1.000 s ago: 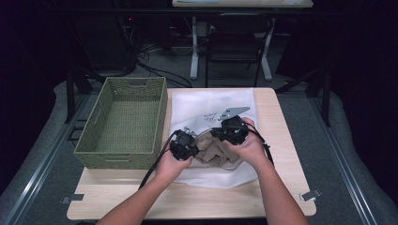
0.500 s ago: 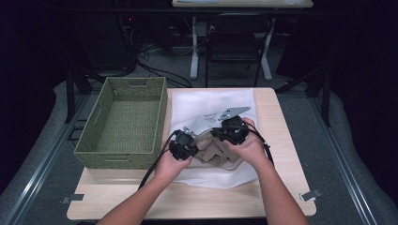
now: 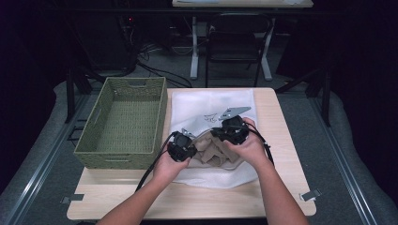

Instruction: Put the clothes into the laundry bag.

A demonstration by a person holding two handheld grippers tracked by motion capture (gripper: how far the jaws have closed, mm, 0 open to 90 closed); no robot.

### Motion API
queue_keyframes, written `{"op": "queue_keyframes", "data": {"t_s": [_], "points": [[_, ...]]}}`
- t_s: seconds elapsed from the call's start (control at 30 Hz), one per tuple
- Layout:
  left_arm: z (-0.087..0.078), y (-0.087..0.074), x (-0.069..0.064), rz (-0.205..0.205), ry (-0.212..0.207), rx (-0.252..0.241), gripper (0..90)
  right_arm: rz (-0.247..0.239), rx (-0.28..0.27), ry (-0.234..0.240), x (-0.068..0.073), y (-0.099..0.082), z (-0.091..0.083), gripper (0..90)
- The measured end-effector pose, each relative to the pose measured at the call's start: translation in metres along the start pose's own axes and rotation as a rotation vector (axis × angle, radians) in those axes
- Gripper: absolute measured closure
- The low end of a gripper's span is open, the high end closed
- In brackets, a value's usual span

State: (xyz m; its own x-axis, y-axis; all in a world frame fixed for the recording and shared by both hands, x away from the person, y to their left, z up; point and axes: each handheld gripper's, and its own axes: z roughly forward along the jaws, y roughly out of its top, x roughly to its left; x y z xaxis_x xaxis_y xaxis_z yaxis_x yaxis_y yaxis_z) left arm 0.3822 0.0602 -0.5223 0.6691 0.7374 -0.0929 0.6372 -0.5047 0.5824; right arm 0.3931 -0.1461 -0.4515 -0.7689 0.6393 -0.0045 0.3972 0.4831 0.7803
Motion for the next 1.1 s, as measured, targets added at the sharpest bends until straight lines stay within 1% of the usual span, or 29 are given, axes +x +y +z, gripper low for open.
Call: {"op": "queue_keyframes", "data": {"t_s": [0.1, 0.13, 0.2, 0.23, 0.47, 0.53, 0.57, 0.63, 0.73, 0.8, 0.83, 0.9, 0.97, 1.1], "points": [[0.001, -0.001, 0.001, 0.001, 0.001, -0.002, 85.8, 0.002, -0.003, 0.003, 0.001, 0.0, 0.0, 86.0], [0.001, -0.002, 0.002, -0.009, -0.003, -0.004, 85.8, 0.003, -0.003, 0.003, 0.001, 0.0, 0.0, 86.1], [0.001, -0.002, 0.003, -0.004, -0.003, 0.0, 85.8, 0.002, -0.004, 0.004, 0.001, 0.0, 0.0, 86.0], [0.001, -0.002, 0.002, -0.011, -0.008, -0.001, 85.7, 0.001, -0.004, 0.004, 0.001, 0.0, 0.0, 86.1], [0.001, -0.001, 0.002, -0.015, -0.011, -0.005, 85.8, 0.0, -0.003, 0.001, 0.001, 0.0, 0.0, 86.5], [0.002, -0.001, 0.003, -0.019, -0.011, -0.004, 85.8, -0.003, -0.002, 0.0, 0.001, 0.0, 0.0, 86.5], [0.002, 0.0, 0.002, -0.03, -0.014, -0.007, 85.8, -0.003, -0.002, 0.0, 0.002, 0.0, 0.0, 86.5], [0.002, 0.001, 0.003, -0.023, -0.011, -0.005, 85.8, -0.005, 0.0, 0.0, 0.002, 0.0, 0.0, 86.6], [0.003, 0.001, 0.002, -0.028, -0.011, -0.007, 85.7, -0.006, -0.001, -0.001, 0.002, 0.0, 0.0, 86.6], [0.002, 0.001, 0.002, -0.014, -0.011, -0.005, 85.4, -0.003, -0.001, 0.0, 0.001, 0.0, 0.0, 86.6], [0.002, 0.0, 0.0, -0.022, -0.014, -0.012, 84.9, -0.003, -0.002, -0.001, 0.001, 0.0, 0.0, 86.7], [0.0, 0.0, 0.0, -0.017, -0.012, -0.016, 83.9, -0.003, -0.005, -0.002, 0.001, 0.0, 0.0, 86.7], [-0.002, -0.001, 0.0, -0.021, -0.017, -0.024, 82.3, -0.005, -0.005, -0.003, 0.0, 0.0, -0.001, 86.7], [-0.008, -0.001, -0.002, -0.014, -0.027, -0.029, 78.8, -0.005, -0.006, -0.003, 0.0, 0.0, -0.001, 86.7]]}}
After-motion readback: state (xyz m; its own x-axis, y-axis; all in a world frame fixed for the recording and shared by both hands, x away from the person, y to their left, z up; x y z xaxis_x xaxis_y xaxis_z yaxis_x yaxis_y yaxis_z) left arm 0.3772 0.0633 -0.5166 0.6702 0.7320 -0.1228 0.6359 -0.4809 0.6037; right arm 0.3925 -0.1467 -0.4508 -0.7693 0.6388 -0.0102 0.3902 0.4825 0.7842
